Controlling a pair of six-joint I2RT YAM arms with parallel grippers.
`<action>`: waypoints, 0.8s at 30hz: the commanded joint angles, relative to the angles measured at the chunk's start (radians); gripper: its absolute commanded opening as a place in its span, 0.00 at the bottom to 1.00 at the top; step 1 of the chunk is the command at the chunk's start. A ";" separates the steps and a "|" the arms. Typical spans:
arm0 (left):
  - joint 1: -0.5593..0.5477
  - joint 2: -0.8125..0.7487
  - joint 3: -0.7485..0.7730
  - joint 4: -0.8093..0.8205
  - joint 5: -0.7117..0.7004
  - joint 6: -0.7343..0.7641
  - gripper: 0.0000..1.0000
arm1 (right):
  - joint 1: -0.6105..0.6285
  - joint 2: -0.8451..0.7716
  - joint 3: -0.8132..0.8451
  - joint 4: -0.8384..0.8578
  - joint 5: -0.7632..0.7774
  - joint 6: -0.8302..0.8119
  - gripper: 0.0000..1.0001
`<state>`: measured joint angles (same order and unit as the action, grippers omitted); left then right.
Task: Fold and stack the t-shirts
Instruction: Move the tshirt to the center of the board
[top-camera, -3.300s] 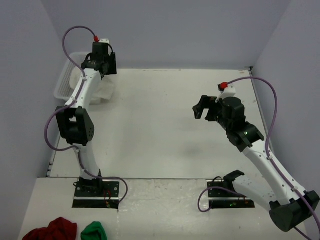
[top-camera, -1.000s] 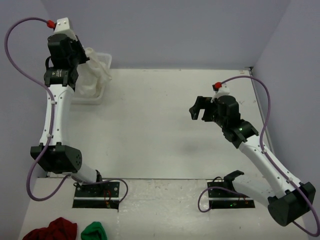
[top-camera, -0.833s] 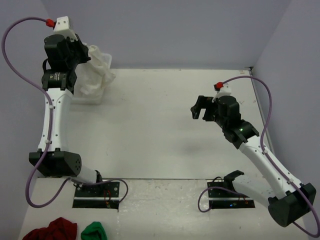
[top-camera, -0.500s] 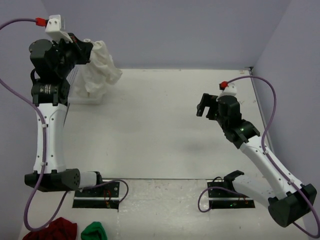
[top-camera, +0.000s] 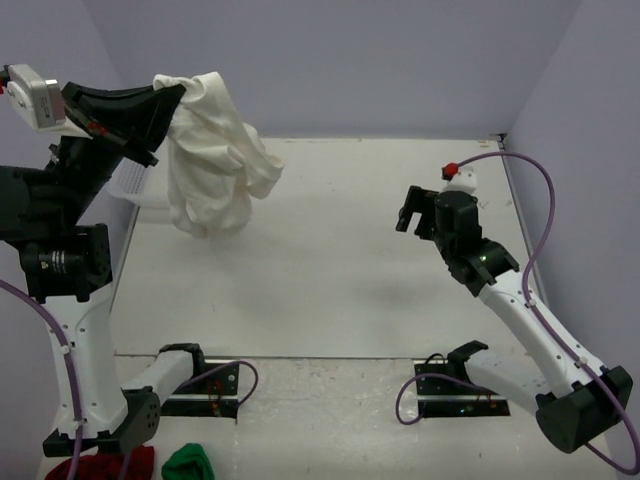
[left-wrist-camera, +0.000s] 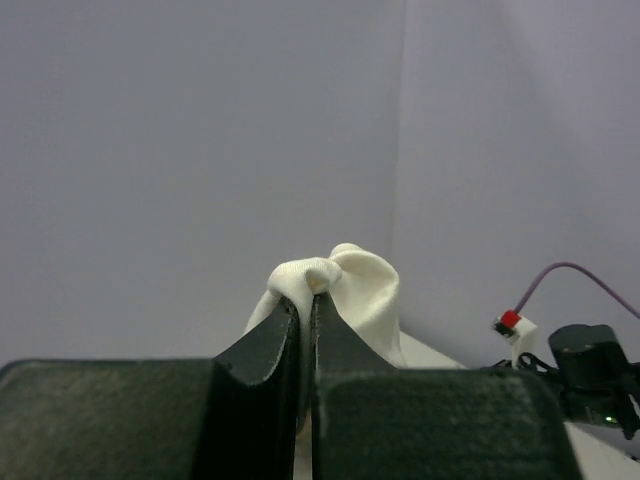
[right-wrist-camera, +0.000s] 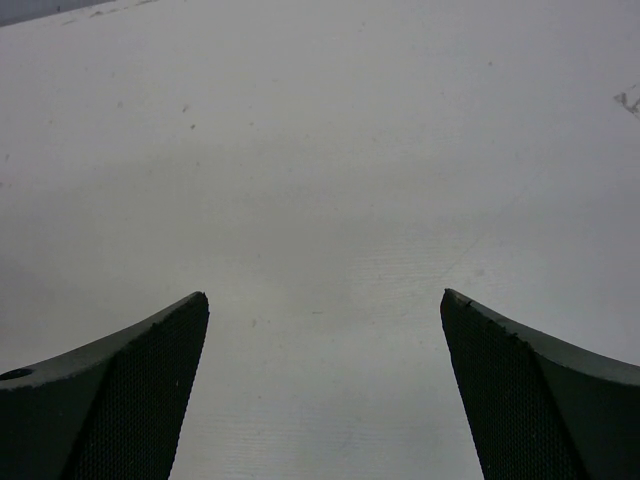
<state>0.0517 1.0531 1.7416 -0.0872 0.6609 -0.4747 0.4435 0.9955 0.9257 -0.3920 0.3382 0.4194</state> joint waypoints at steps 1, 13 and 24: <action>-0.003 0.005 0.007 0.141 0.103 -0.113 0.00 | 0.004 -0.003 0.051 -0.028 0.117 0.031 0.99; -0.001 0.051 -0.062 0.125 0.140 -0.200 0.00 | -0.040 0.032 0.196 -0.103 0.318 0.027 0.99; -0.442 0.148 -0.432 0.139 -0.138 -0.038 0.00 | -0.089 0.040 0.383 -0.134 0.239 -0.051 0.99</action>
<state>-0.2707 1.1698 1.3323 0.0154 0.6491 -0.5846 0.3588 1.0294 1.2579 -0.5056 0.5861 0.4007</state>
